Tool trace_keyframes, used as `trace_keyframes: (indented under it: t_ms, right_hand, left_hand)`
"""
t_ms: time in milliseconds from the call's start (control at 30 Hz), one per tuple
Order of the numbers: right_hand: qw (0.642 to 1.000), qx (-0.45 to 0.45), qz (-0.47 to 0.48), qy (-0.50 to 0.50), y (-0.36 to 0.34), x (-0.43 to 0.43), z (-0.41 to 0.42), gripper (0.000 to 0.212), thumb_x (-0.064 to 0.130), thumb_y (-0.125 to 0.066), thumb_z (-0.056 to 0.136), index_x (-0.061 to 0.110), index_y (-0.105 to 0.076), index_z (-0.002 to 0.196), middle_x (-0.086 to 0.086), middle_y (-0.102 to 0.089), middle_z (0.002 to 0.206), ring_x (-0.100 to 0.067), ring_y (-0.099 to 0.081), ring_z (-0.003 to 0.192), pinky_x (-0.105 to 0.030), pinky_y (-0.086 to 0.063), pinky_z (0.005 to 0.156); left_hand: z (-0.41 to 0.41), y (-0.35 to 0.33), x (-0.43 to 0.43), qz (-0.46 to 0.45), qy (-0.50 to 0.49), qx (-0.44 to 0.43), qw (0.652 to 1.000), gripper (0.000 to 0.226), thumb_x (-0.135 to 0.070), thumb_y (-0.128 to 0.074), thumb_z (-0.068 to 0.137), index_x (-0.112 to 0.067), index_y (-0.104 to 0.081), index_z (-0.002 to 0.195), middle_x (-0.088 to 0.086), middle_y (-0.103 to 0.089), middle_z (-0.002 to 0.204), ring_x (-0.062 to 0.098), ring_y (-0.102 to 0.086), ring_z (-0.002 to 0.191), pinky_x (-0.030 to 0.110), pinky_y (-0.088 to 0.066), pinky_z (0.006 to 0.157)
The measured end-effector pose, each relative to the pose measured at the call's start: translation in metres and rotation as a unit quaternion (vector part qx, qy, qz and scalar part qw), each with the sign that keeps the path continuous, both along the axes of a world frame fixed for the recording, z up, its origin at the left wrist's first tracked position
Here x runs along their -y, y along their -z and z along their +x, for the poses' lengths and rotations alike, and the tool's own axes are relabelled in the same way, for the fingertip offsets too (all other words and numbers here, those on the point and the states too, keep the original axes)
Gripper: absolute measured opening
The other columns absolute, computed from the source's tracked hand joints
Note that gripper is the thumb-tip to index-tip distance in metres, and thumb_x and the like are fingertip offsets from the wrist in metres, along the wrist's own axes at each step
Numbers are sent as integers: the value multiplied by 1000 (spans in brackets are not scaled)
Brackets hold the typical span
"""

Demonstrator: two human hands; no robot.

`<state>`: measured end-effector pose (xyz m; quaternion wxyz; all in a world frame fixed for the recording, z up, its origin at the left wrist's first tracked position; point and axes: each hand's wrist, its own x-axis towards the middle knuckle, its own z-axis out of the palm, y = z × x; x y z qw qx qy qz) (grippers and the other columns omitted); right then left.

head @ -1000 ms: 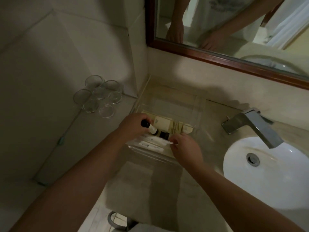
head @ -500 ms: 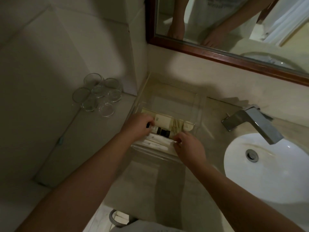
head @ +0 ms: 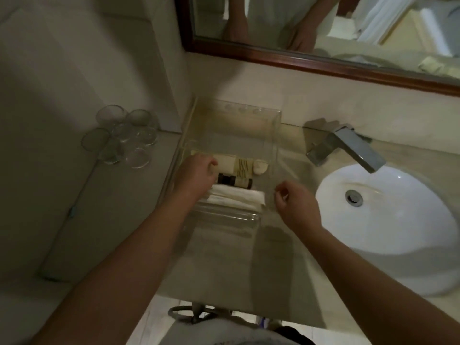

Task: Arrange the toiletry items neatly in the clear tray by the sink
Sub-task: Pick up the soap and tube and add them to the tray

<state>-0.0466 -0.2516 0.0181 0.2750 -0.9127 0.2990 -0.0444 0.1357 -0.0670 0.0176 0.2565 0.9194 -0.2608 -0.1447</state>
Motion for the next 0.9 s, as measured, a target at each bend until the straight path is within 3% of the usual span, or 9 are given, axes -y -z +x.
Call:
trace_keyframes:
  t_ms: [167, 333, 433, 533, 667, 900]
  right_hand:
    - [998, 0, 8, 67, 2, 27, -61, 11, 24, -59, 87, 19, -67, 93, 1, -68, 87, -20, -64, 79, -30, -47, 66]
    - [993, 10, 16, 120, -3, 69, -151, 21, 28, -62, 87, 20, -64, 107, 4, -67, 95, -12, -59, 80, -27, -44, 70]
    - [984, 0, 25, 175, -7, 106, -230, 25, 30, -61, 87, 21, -63, 110, 2, -68, 98, -16, -63, 84, -30, -49, 74]
    - [970, 10, 27, 241, -12, 142, -312, 26, 29, -61, 86, 19, -64, 111, 1, -68, 100, -19, -65, 87, -31, -49, 75]
    - [953, 16, 34, 301, -17, 173, -396, 26, 28, -61, 88, 17, -63, 111, -1, -68, 101, -20, -65, 92, -28, -46, 76]
    - [930, 21, 40, 364, -15, 218, -474, 25, 28, -60, 88, 18, -63, 110, 0, -68, 101, -21, -64, 94, -29, -45, 75]
  left_hand:
    - [-53, -16, 34, -13, 15, 32, 999, 31, -24, -66, 82, -17, -62, 112, 8, -61, 112, 27, -57, 105, 42, -51, 88]
    - [-140, -30, 100, -36, 83, 37, 995, 33, -19, -65, 80, -14, -63, 113, 8, -64, 111, 26, -57, 105, 34, -45, 90]
    - [-210, -36, 148, -69, 115, -11, 991, 29, -21, -63, 77, -17, -63, 106, 3, -62, 104, 21, -58, 97, 30, -43, 81]
    - [-284, -34, 199, -96, 176, -39, 979, 24, -22, -64, 77, -22, -62, 101, 2, -62, 103, 20, -61, 96, 33, -49, 86]
    - [-371, -36, 258, -93, 262, -35, 960, 24, -18, -67, 81, -20, -64, 105, 0, -63, 101, 15, -60, 93, 28, -47, 86]
    - [-450, -44, 341, -75, 351, -37, 932, 26, -17, -60, 86, -19, -62, 111, -1, -62, 107, 14, -59, 97, 24, -45, 83]
